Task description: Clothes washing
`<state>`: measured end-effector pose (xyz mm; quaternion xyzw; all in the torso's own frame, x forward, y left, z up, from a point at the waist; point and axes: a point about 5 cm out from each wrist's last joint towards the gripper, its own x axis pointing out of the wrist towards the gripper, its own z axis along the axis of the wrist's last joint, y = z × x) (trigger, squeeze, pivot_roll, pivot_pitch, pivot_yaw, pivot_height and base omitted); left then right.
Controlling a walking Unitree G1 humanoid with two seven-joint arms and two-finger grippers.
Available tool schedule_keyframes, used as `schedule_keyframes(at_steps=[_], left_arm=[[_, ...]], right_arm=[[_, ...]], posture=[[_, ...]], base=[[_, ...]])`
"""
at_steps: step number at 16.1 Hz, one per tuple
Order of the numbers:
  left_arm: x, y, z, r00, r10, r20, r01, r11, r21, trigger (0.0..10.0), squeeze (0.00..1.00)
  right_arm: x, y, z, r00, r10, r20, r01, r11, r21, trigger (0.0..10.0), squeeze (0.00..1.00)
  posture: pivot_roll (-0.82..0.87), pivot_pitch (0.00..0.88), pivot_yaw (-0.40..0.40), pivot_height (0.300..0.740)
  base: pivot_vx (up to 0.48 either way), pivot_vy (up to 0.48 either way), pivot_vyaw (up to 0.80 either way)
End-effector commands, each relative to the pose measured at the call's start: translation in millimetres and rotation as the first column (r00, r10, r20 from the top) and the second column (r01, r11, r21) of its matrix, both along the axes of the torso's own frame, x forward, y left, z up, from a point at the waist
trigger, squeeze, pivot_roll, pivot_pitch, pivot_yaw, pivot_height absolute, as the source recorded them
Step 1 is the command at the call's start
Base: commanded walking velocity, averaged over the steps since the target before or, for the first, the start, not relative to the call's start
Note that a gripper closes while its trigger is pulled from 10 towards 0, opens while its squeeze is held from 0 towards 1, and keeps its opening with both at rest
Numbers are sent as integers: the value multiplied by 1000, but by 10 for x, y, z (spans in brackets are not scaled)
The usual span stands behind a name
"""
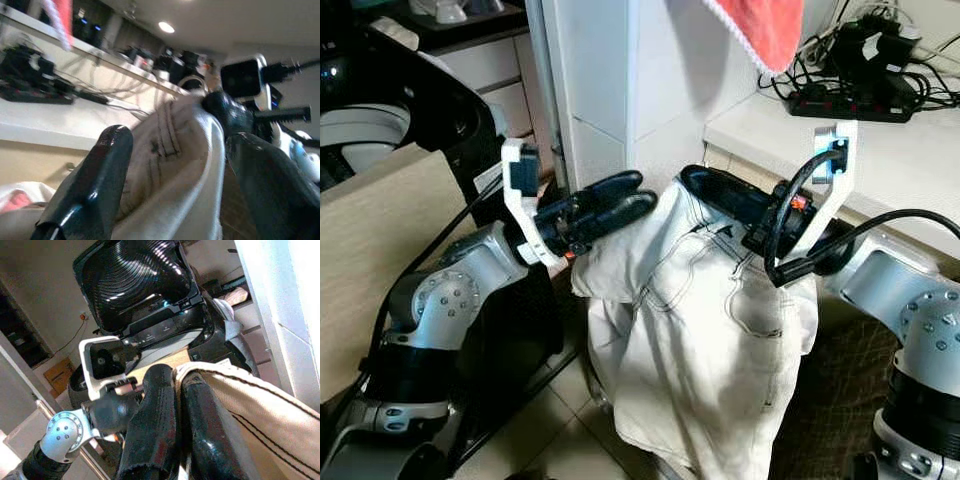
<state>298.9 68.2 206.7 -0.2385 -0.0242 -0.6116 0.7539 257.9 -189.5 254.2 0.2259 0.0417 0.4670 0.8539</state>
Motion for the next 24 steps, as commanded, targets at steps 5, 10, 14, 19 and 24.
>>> schedule_keyframes(at_steps=[5,10,14,19,24], left_arm=[[-30,-268,-69,998,-58,22,56,995,89,10000,1000],[-34,-250,-102,998,-59,-7,59,994,88,0,0],[-51,-237,-123,997,-70,-13,71,993,92,0,0],[-55,-256,-137,997,-76,-16,77,992,95,0,0],[-61,-253,-136,996,-88,-7,88,992,93,0,0]], right_arm=[[-61,55,133,996,43,74,-44,999,8,0,0],[-57,40,130,997,34,70,-34,999,6,0,0],[-43,50,117,997,29,65,-30,1000,6,0,0],[-27,50,111,998,10,62,-10,1000,5,0,0],[-21,52,108,998,-8,66,7,1000,5,0,0]], posture=[[-84,0,25,740],[-79,0,22,740],[-75,0,20,740],[-76,0,24,740],[-73,0,29,740]], base=[[0,0,0],[0,0,0],[0,0,0],[0,0,0],[0,0,0]])
